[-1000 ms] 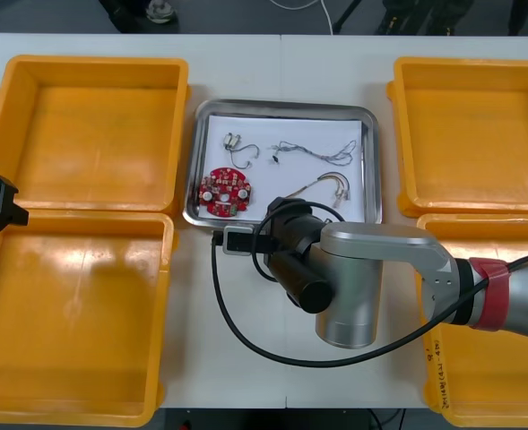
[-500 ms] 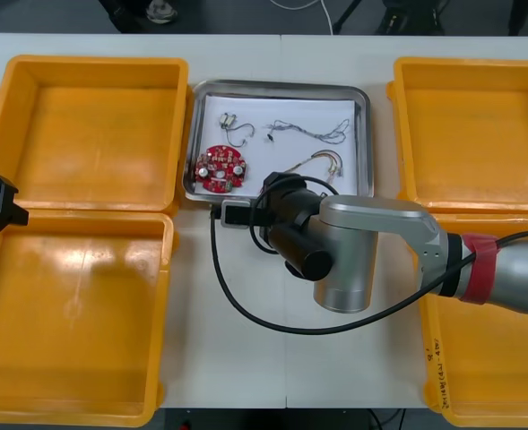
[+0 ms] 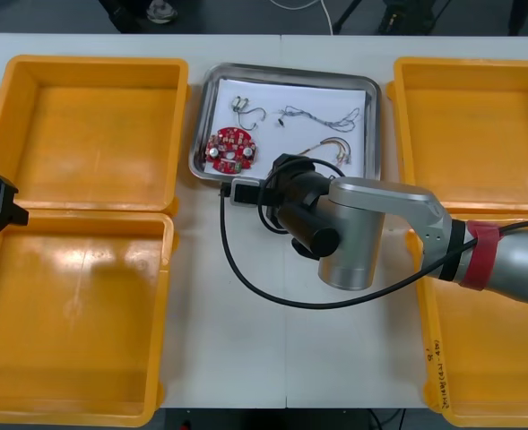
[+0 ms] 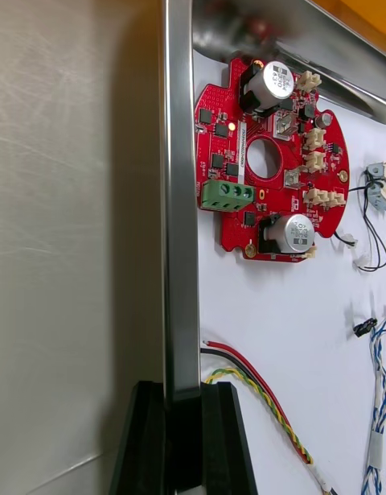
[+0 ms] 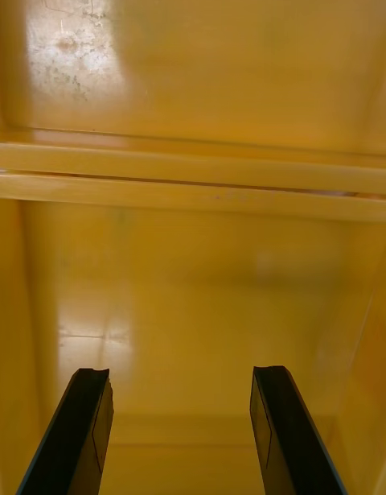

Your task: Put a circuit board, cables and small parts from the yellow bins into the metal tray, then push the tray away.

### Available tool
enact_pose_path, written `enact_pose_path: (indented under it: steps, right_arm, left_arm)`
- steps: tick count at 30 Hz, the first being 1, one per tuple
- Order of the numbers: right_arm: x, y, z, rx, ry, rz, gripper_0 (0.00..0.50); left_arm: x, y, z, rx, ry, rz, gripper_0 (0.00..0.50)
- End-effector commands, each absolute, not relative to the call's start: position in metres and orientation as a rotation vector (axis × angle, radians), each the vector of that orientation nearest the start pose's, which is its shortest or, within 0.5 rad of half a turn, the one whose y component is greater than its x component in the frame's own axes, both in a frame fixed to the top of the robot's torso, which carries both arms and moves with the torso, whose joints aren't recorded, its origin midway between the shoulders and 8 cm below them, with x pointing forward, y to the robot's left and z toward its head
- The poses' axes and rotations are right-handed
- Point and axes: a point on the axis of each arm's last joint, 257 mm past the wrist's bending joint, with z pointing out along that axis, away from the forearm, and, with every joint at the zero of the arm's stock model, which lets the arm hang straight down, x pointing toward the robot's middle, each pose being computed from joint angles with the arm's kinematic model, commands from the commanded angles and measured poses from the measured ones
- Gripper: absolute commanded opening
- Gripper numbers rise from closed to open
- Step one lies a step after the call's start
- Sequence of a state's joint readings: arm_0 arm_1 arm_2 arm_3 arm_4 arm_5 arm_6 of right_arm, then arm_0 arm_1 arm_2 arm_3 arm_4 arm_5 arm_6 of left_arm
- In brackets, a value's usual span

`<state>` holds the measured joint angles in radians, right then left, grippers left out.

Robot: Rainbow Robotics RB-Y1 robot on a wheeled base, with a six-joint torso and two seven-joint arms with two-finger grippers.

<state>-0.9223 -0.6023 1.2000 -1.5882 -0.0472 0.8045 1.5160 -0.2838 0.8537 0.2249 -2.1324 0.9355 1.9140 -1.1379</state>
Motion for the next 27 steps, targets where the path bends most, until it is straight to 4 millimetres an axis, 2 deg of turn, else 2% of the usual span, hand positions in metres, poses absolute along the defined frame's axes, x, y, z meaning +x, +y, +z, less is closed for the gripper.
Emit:
enact_pose_path:
  steps: [1, 11, 27]
  right_arm:
    - [0.587, -0.019, -0.211, -1.515, 1.404, -0.582, 0.0]
    - [0.609, -0.011, -0.2, -1.529, 1.28, -0.559, 0.0]
    - [0.629, -0.003, -0.181, -1.532, 1.138, -0.538, 0.0]
  left_arm:
    - [0.387, 0.347, -0.148, 0.063, 2.695, -0.014, 0.5]
    - [0.387, 0.347, -0.148, 0.063, 2.695, -0.014, 0.5]
    - [0.387, 0.347, -0.148, 0.063, 2.695, -0.014, 0.5]
